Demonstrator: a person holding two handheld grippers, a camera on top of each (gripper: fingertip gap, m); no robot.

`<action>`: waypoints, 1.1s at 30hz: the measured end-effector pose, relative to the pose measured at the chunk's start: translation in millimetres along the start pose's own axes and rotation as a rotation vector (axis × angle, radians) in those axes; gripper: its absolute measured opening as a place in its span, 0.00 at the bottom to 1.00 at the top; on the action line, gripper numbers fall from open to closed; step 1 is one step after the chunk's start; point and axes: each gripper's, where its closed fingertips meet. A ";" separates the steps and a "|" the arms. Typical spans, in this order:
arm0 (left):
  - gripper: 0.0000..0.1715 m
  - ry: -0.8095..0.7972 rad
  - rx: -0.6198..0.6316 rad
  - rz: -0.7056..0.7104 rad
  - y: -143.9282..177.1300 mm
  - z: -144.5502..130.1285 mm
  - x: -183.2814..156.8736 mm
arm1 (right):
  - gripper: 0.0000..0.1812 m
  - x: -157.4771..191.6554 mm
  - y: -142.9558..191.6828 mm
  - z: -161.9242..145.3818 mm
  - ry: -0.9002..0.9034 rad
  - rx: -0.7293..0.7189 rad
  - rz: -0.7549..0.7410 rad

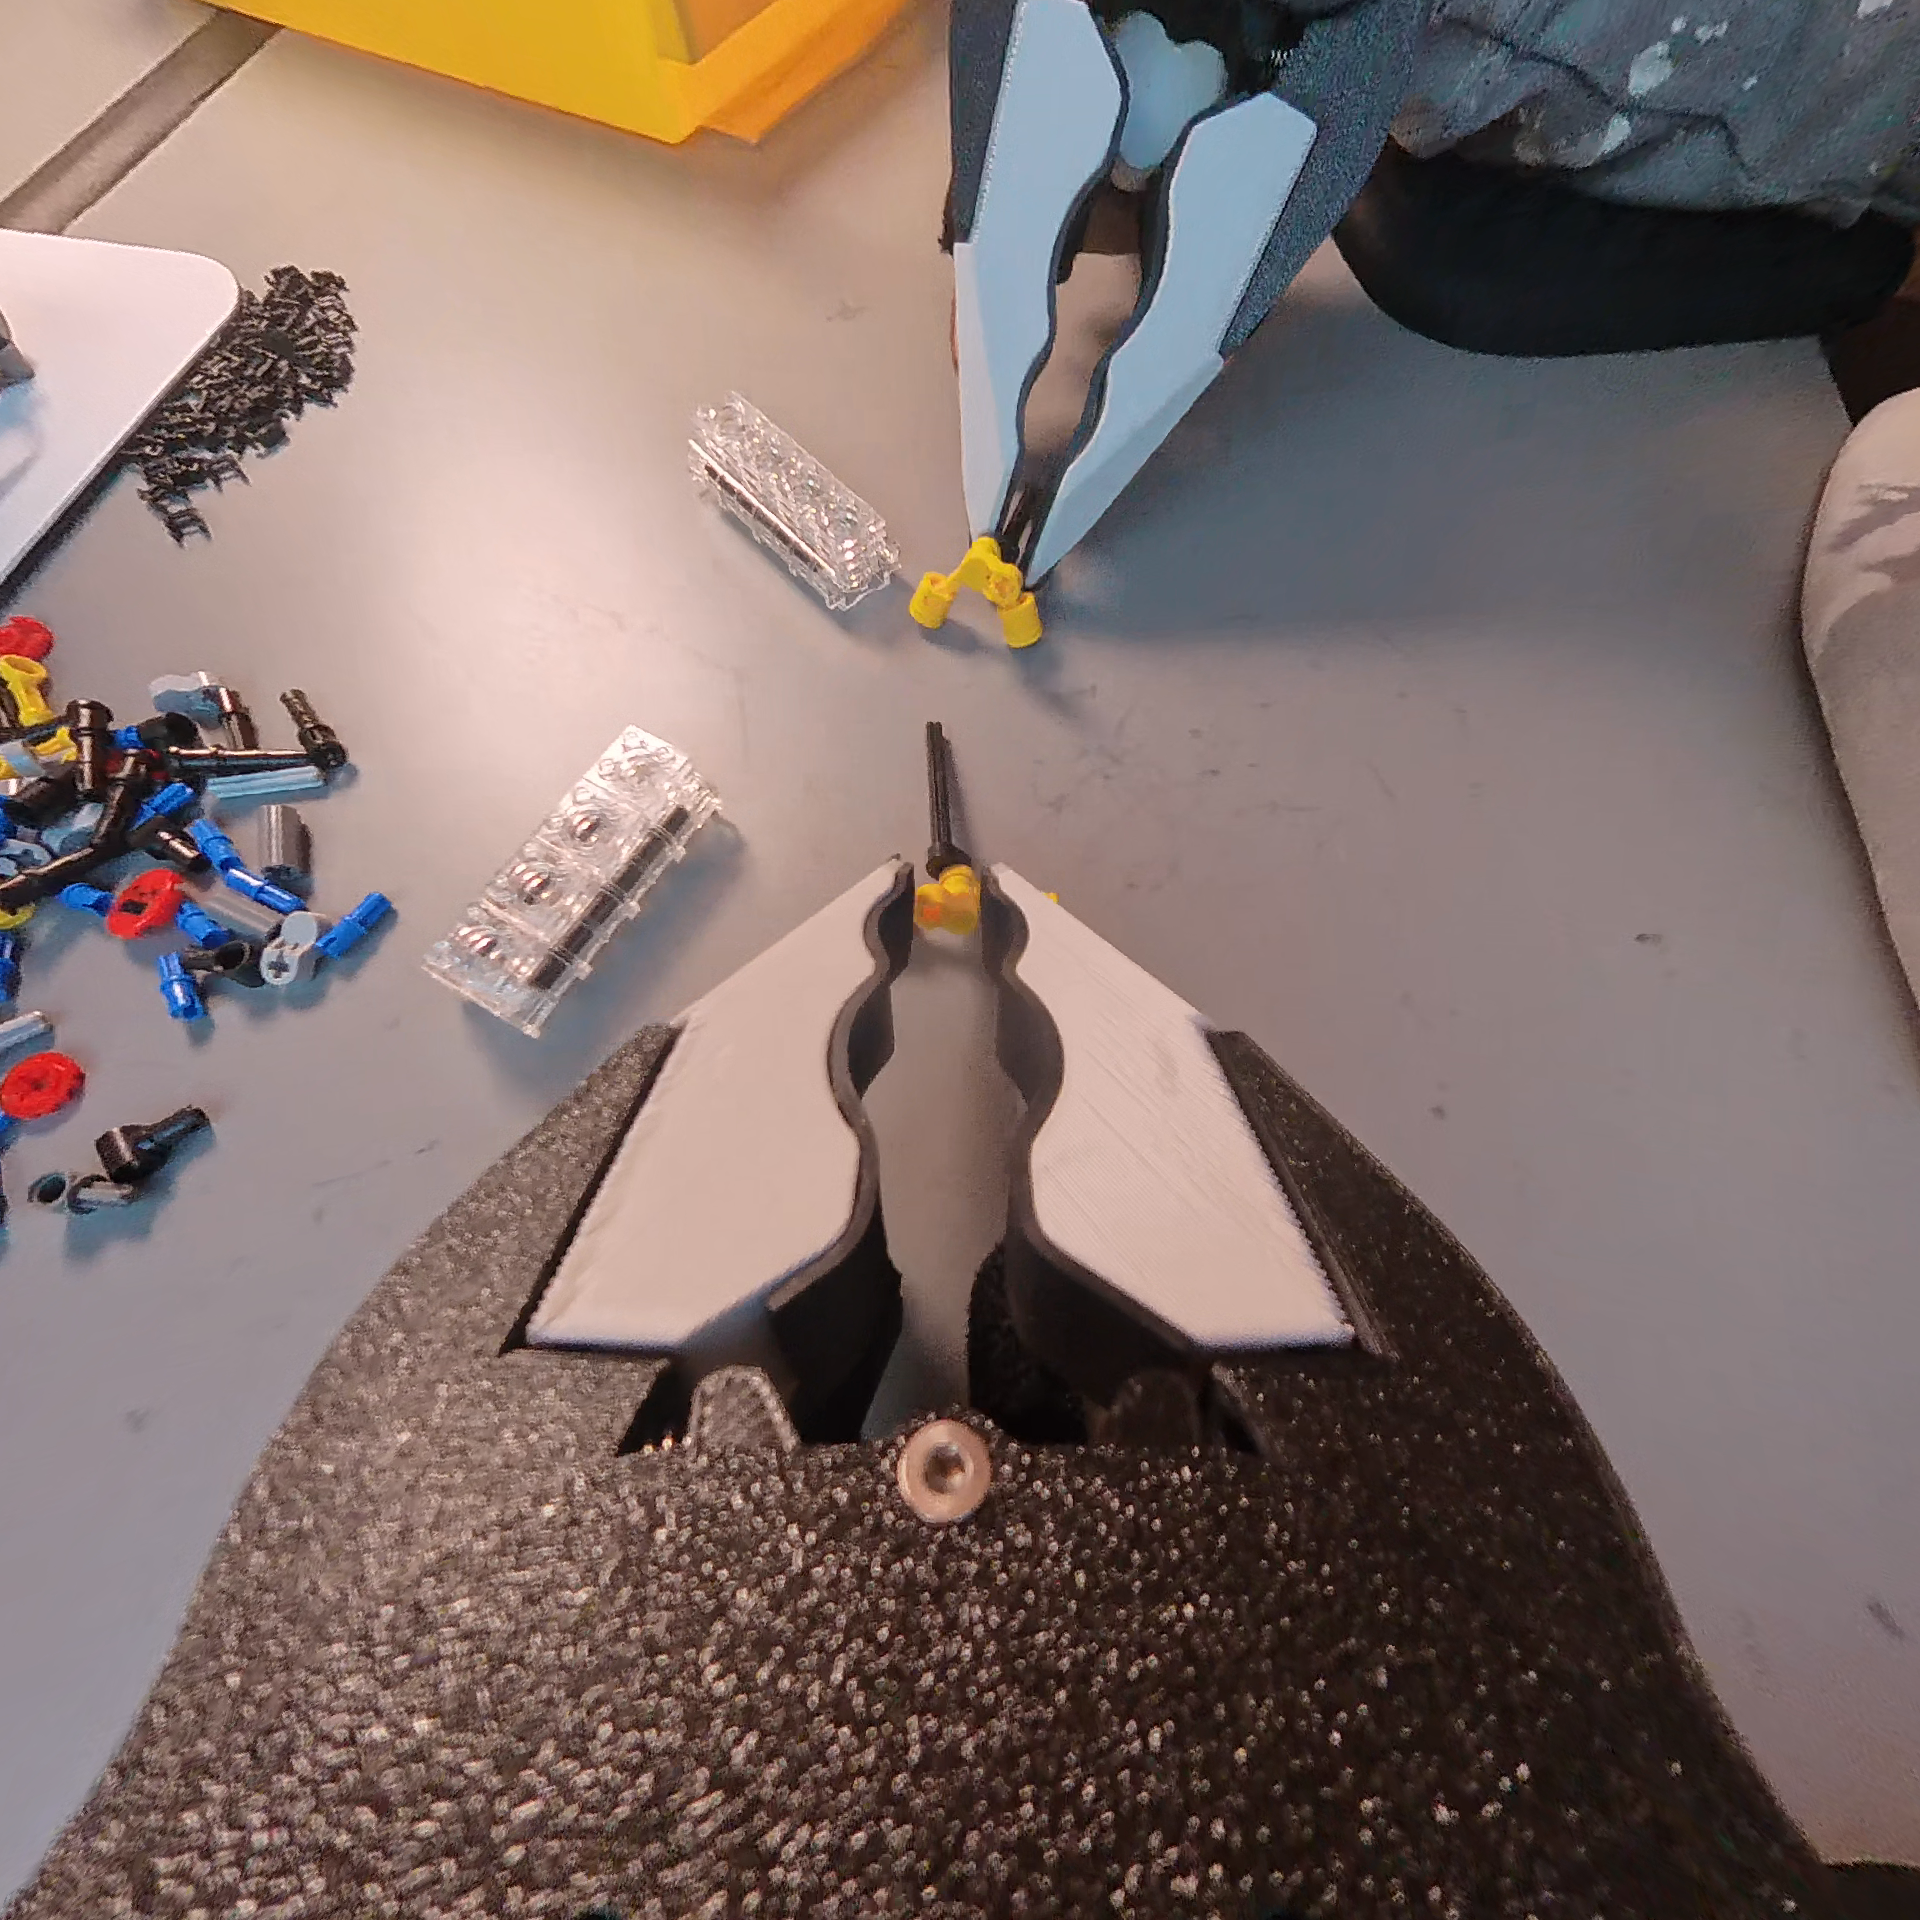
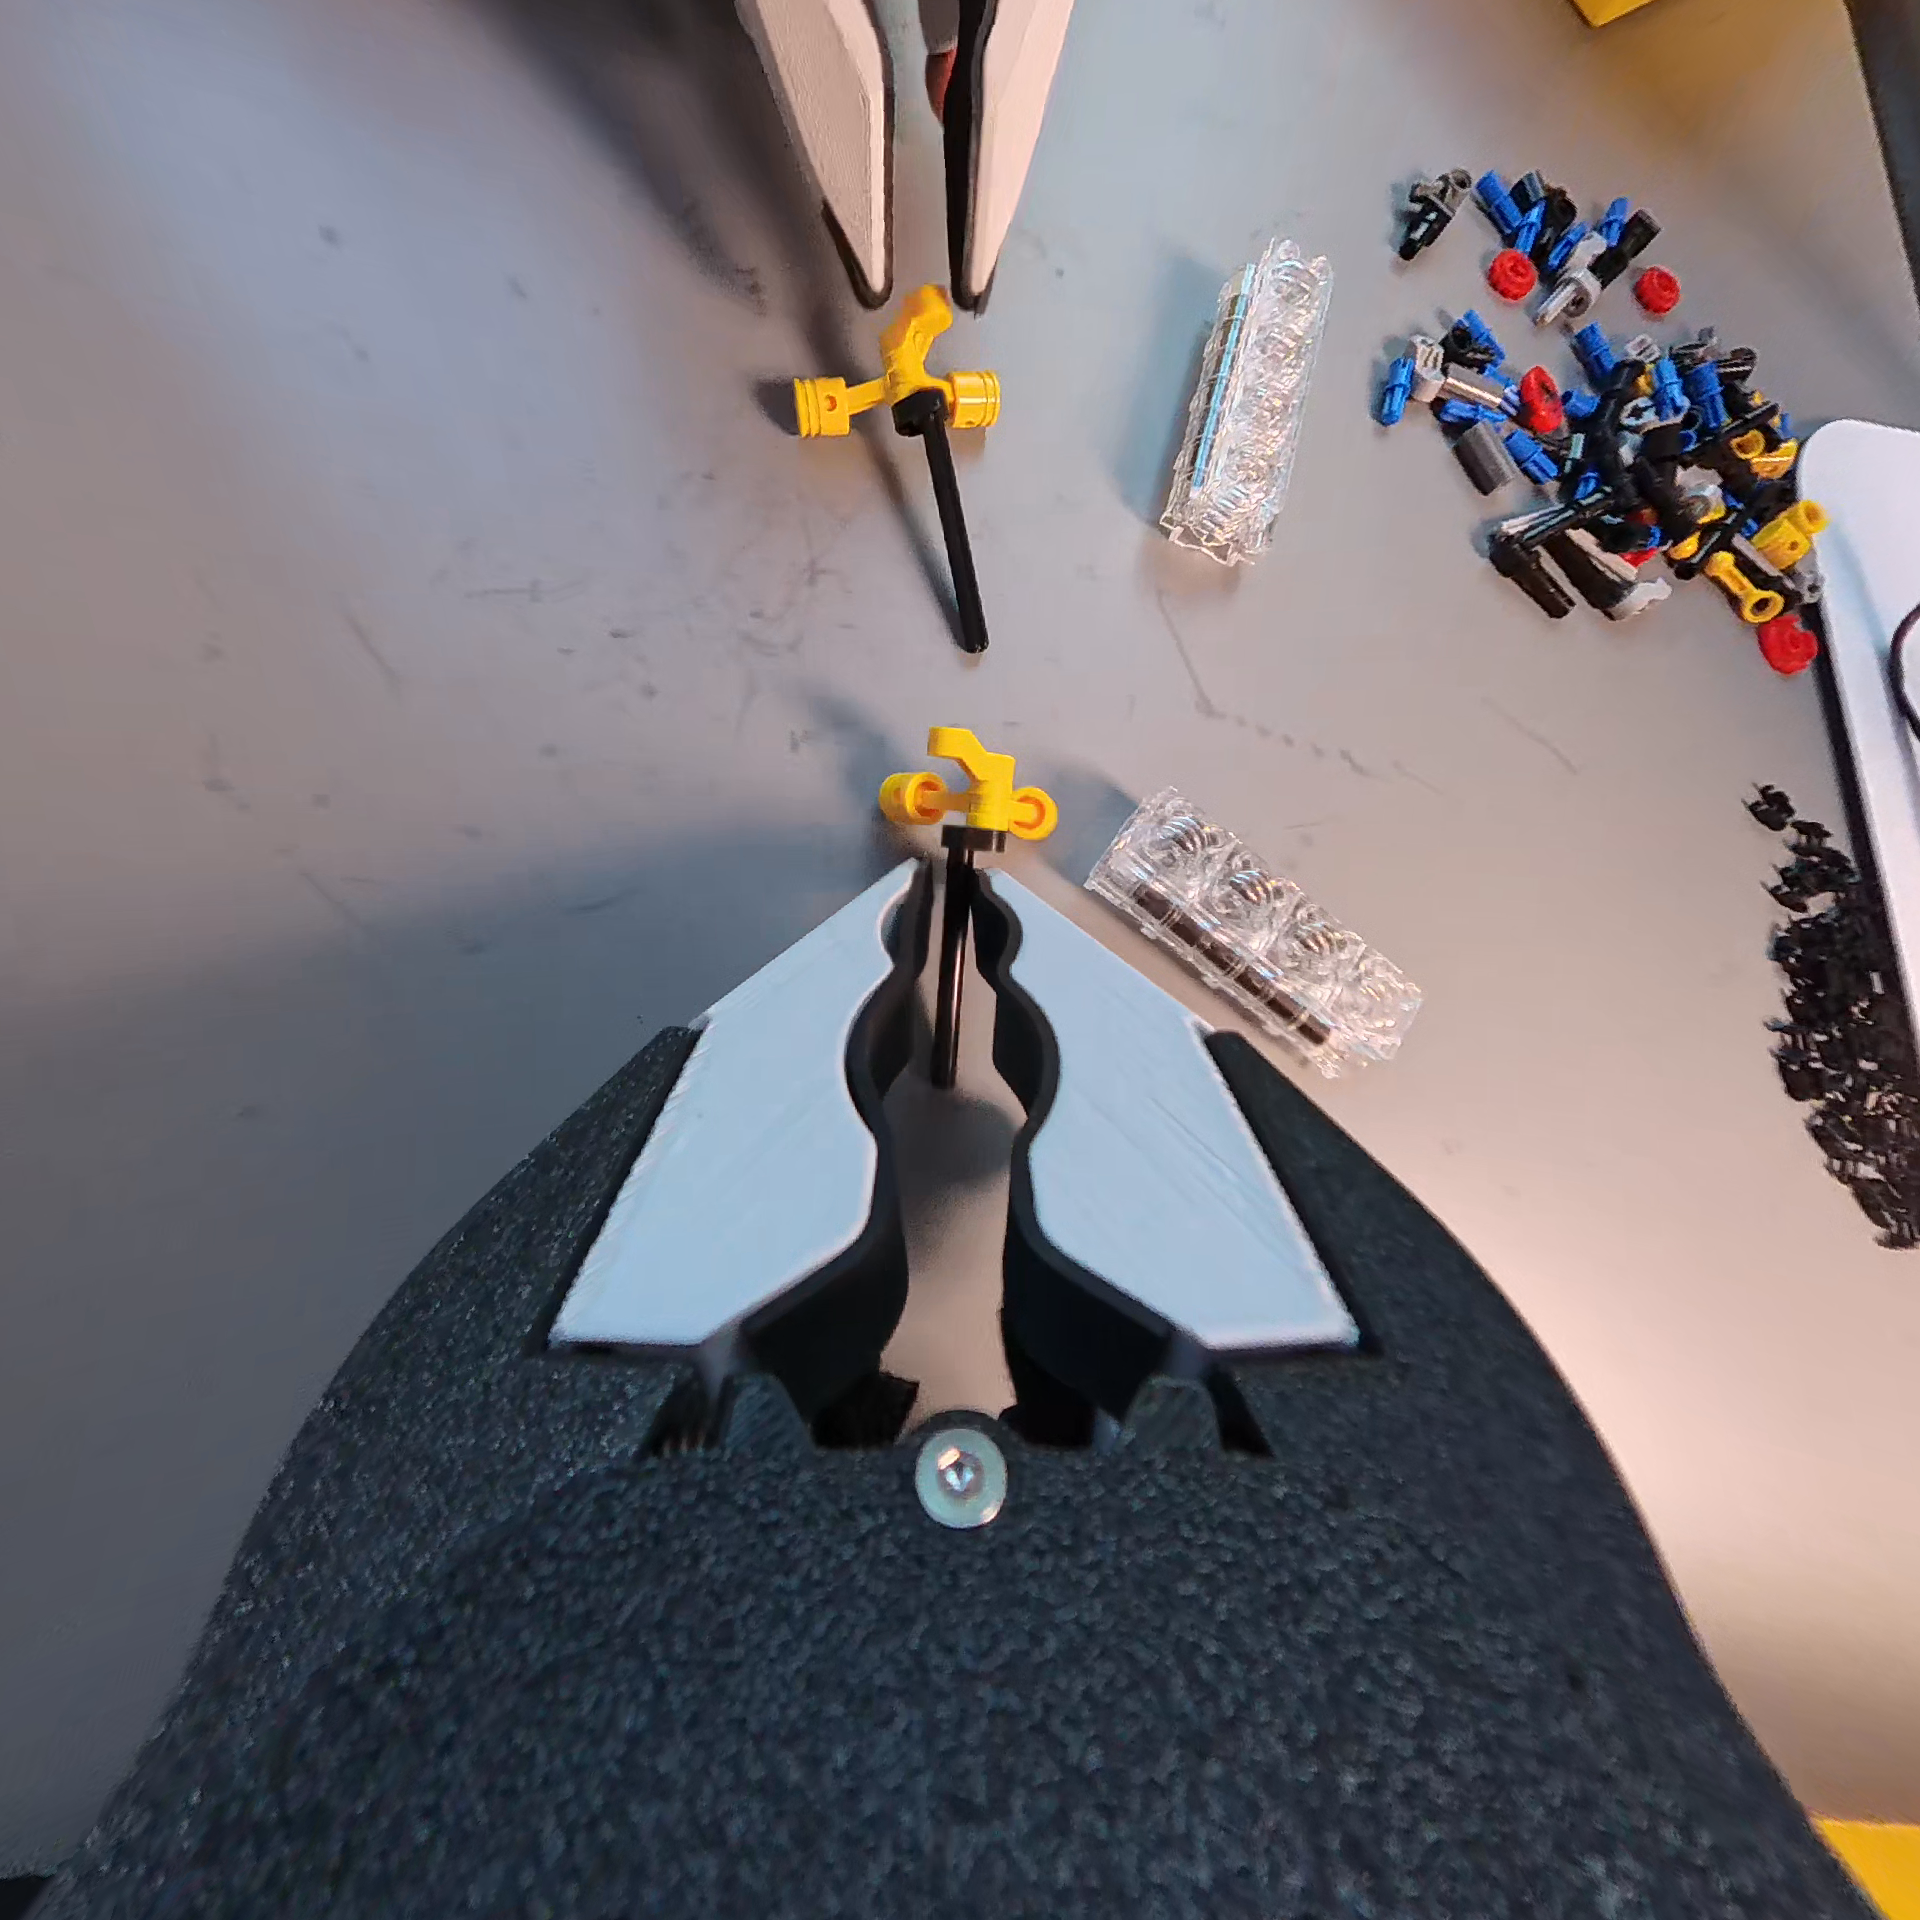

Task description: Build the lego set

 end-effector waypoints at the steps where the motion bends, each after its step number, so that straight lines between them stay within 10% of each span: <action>1: 0.07 -0.008 0.012 0.003 -1.2 -1.6 -0.6 | 0.05 0.4 -0.6 1.8 -0.004 -0.012 0.002; 9: 0.02 -0.016 0.015 0.037 0.9 -3.1 4.9 | 0.26 -15.8 22.3 40.5 -0.128 -0.292 -0.009; 20: 0.26 0.153 -0.331 0.297 39.9 38.8 58.1 | 0.28 -72.6 59.4 57.7 -0.285 -0.575 -0.262; 27: 0.36 0.275 -0.441 0.374 59.0 44.0 77.2 | 0.51 -102.9 77.9 53.2 -0.446 -0.664 -0.386; 33: 0.35 0.267 -0.443 0.441 63.7 42.0 84.7 | 0.38 -93.7 68.3 54.6 -0.389 -0.616 -0.358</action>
Point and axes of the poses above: each gripper's, where its closed fingertips meet, y back along the fingers, z out of its top, x = y × z across the jaws, and after that the axes turned 6 degrees about -y, right-handed
